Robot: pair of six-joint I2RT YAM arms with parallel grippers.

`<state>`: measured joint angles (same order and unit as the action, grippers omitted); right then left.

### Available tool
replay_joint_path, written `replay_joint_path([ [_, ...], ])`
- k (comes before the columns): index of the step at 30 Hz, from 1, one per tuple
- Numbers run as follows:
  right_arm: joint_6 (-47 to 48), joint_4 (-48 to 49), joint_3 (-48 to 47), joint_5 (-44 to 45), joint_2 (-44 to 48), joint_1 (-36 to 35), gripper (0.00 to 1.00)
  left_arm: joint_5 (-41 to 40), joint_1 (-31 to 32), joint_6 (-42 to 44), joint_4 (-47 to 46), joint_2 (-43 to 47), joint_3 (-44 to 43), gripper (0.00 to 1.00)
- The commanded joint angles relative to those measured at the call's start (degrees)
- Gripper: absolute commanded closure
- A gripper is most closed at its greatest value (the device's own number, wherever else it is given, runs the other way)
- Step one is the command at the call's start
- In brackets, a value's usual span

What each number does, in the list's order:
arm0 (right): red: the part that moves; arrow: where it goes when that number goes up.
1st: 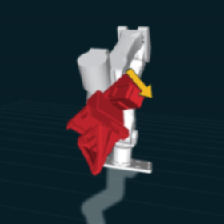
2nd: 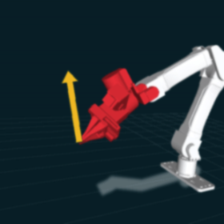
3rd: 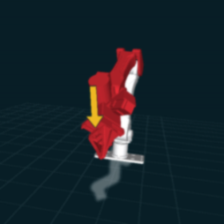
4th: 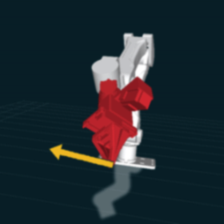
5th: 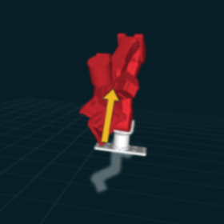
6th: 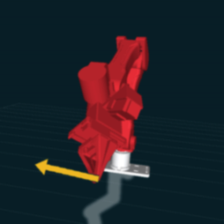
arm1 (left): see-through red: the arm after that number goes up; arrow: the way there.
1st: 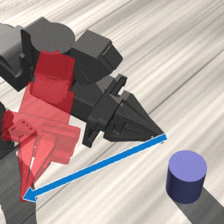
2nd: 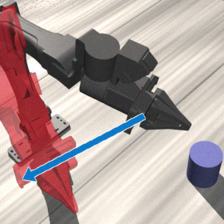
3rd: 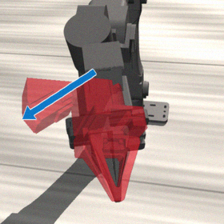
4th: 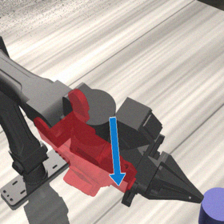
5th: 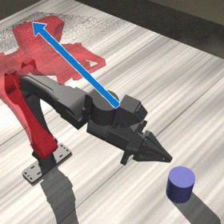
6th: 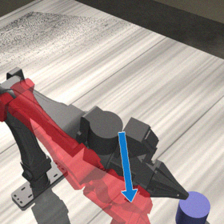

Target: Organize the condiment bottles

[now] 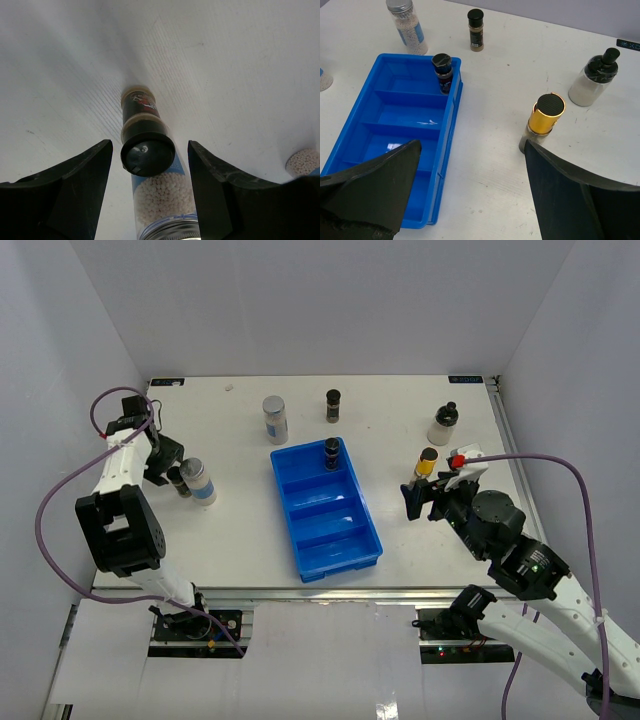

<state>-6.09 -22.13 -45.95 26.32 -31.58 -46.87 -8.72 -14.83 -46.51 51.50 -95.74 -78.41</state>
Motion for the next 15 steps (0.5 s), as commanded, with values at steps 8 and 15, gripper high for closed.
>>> replay_joint_path([
  [8,1.16,3.65,0.93,0.93,-0.04,0.21,0.1,-2.88,0.76,-0.84,0.45,-0.75,-1.44,0.28],
  [15,1.17,3.67,0.95,0.93,0.03,0.21,0.1,-3.49,2.26,-1.75,0.29,-1.05,-0.87,0.29],
])
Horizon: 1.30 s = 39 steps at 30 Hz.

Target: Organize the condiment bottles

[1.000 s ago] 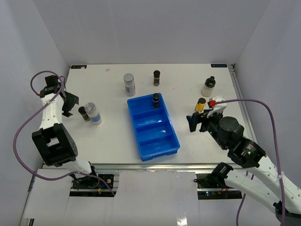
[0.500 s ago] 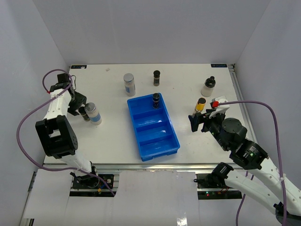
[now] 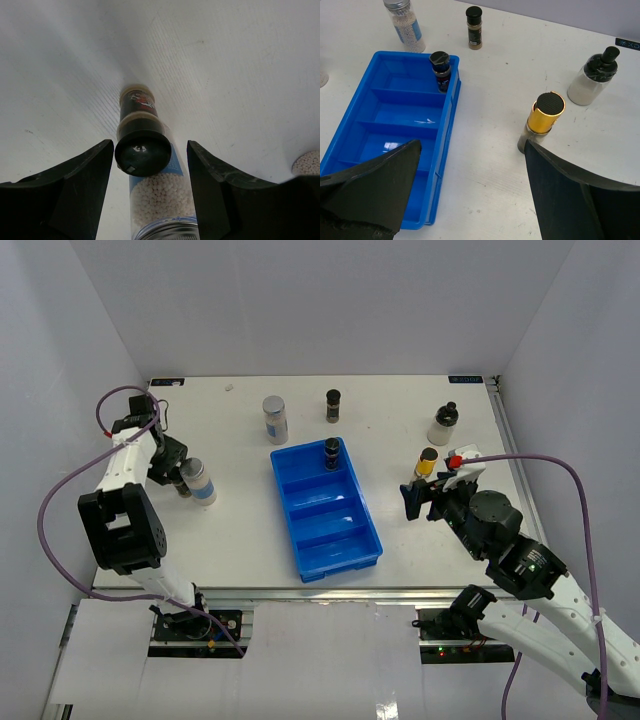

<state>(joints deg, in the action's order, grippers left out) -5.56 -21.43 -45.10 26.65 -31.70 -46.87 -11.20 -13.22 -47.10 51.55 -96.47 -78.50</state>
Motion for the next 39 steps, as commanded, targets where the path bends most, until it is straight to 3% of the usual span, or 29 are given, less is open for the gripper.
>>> replay_joint_path([
  [1,0.64,2.88,-0.07,0.77,0.32,0.29,0.1,-0.93,0.74,-1.24,0.65,-0.82,-0.95,0.29],
  [10,0.74,2.63,0.09,0.96,0.86,0.2,0.1,-2.52,1.0,-1.67,0.55,-1.03,0.45,0.39],
  [13,0.74,2.62,0.01,1.13,0.94,0.21,0.1,-2.86,0.92,-1.51,0.51,-1.29,0.42,0.57],
  [14,0.81,2.62,0.01,1.21,0.94,0.29,0.1,-3.86,0.92,-1.59,0.84,-1.52,0.09,0.74],
  [16,0.8,2.54,0.09,1.37,0.93,0.29,0.1,-5.11,0.84,-1.52,1.23,-1.35,-0.46,0.91],
  [18,0.9,2.29,-0.14,1.46,0.78,0.29,0.1,-7.96,0.91,-1.43,2.87,-1.11,-2.52,0.99],
  [24,0.7,1.28,-1.33,1.85,0.7,0.23,0.1,-18.06,0.92,0.29,7.06,3.18,-10.52,1.0],
  [30,-0.24,0.6,-1.99,1.27,0.8,0.2,0.1,-16.47,3.93,12.25,0.7,12.36,-15.42,1.0],
  [35,-1.16,0.15,-2.27,1.32,0.85,0.29,0.1,-1.5,17.13,22.86,-2.14,11.74,-20.28,1.0],
  [39,-1.74,-0.71,-2.78,0.68,0.62,0.2,0.1,-4.01,29.72,22.89,8.38,-0.85,-32.15,1.0],
])
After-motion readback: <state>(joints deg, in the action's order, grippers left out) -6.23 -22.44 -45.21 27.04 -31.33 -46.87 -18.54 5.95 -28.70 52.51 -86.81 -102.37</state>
